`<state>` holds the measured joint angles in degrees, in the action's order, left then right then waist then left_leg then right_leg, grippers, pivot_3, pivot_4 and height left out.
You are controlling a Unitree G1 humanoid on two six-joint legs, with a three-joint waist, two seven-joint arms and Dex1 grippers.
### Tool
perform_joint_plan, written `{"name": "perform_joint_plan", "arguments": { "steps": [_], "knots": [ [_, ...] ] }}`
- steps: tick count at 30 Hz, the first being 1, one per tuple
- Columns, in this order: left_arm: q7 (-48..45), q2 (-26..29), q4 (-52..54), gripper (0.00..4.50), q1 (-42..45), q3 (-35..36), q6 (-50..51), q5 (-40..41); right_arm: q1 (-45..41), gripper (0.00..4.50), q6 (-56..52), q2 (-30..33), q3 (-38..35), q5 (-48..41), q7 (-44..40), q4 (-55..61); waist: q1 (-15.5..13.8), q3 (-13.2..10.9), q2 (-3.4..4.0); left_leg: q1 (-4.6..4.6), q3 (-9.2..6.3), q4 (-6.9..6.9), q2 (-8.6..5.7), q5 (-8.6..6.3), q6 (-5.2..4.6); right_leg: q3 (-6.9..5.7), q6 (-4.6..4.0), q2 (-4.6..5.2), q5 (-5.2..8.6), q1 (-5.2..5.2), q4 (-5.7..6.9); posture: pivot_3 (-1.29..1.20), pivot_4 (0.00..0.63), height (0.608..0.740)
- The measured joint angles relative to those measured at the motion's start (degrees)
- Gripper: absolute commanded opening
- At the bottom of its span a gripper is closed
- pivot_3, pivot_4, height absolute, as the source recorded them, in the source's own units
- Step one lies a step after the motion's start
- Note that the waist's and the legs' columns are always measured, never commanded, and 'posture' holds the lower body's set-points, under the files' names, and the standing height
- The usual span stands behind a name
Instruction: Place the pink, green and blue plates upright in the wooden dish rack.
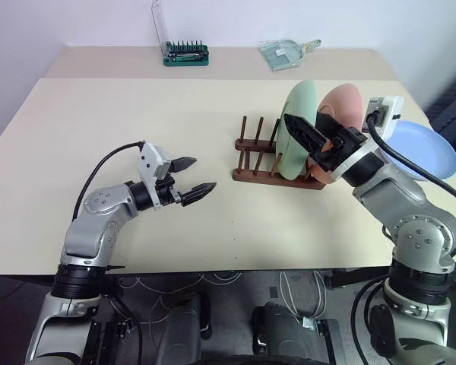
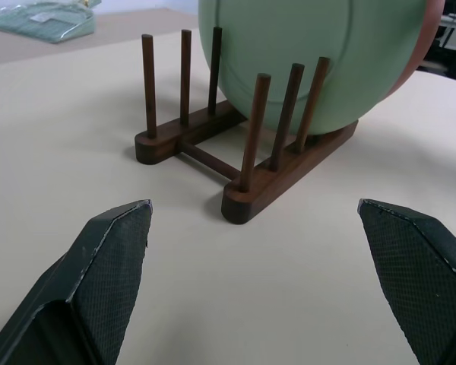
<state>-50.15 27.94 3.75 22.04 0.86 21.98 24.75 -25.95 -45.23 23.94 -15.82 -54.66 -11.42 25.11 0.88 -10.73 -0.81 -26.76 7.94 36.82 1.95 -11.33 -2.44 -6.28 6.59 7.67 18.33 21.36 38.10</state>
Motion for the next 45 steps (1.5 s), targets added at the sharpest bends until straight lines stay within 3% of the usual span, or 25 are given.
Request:
{"name": "perform_joint_plan", "arguments": {
  "steps": [7, 11, 17, 21, 25, 32, 38, 45],
  "knots": [
    [-0.34, -0.72, -0.69, 4.5, 0.03, -0.09, -0.21, -0.29, -0.49, 4.49, 0.77, 8.91, 3.41, 5.8, -5.38, 2.35, -0.09, -0.01, 0.01, -0.02, 0.0, 0.02, -0.01, -0.01, -0.02, 0.0, 0.0, 0.02, 0.0, 0.0, -0.02, 0.0, 0.15, 0.736],
    [-0.57, -1.02, -1.07, 4.5, 0.05, -0.11, -0.35, -0.39, -0.98, 4.49, 3.0, 17.77, 3.19, 10.05, -11.09, 4.54, -0.16, -0.04, 0.06, -0.06, 0.0, 0.04, 0.0, -0.02, -0.04, -0.01, 0.0, 0.02, 0.0, 0.04, -0.03, 0.0, 0.15, 0.736],
    [-1.62, -1.22, -1.03, 4.5, 0.17, -0.68, -0.58, -0.44, -0.3, 4.49, 5.08, 24.99, -5.04, 11.32, -16.27, 3.91, -0.22, -0.03, 0.05, -0.05, 0.0, 0.06, 0.0, -0.03, -0.06, -0.01, 0.01, 0.03, 0.0, -0.01, -0.04, 0.0, 0.15, 0.736],
    [-2.19, -1.43, -1.47, 4.5, 0.39, -1.39, -1.08, -0.47, 10.54, 4.49, 7.33, 32.13, -14.52, 16.54, -22.52, -2.09, -1.14, -0.03, 0.04, -0.08, 0.01, 0.18, -0.03, -0.11, -0.18, -0.06, 0.03, 0.05, 0.0, -0.13, -0.18, 0.0, 0.15, 0.736],
    [-2.8, -1.44, -2.22, 4.5, 0.79, -1.9, -1.39, -0.53, 17.38, 4.49, 10.85, 33.35, -18.38, 22.61, -25.87, -8.67, -1.11, 0.01, 0.12, 0.01, 0.04, 0.18, 0.0, -0.1, -0.17, -0.04, 0.03, 0.03, -0.01, -0.16, -0.14, 0.0, 0.15, 0.736],
    [-3.86, -1.54, -4.11, 4.5, 1.63, -2.26, -2.51, -0.61, 19.93, 4.49, 18.67, 34.19, -6.64, 37.9, -24.06, -21.0, -0.02, 0.03, 0.18, 0.06, 0.06, 0.18, 0.01, -0.09, -0.15, -0.03, 0.03, 0.04, -0.01, -0.19, -0.1, 0.0, 0.15, 0.736],
    [-4.06, -1.41, -4.44, 4.5, 2.47, -2.26, -2.74, -0.84, 7.43, 4.49, 30.08, 30.77, 7.03, 51.47, -18.55, -44.09, 0.22, 0.0, 0.28, 0.12, 0.07, 0.19, 0.01, -0.06, -0.11, -0.01, 0.03, 0.03, 0.0, -0.23, -0.07, 0.0, 0.15, 0.736],
    [-3.24, -0.98, -3.12, 4.5, 0.82, -1.85, -2.64, -0.92, -5.67, 4.49, 41.73, 27.42, 13.83, 58.47, -16.96, -68.35, 0.26, -0.05, 0.37, 0.18, 0.1, 0.2, 0.01, -0.04, -0.09, 0.01, 0.04, 0.02, 0.01, -0.3, -0.08, 0.0, 0.15, 0.736]
  ]
}}
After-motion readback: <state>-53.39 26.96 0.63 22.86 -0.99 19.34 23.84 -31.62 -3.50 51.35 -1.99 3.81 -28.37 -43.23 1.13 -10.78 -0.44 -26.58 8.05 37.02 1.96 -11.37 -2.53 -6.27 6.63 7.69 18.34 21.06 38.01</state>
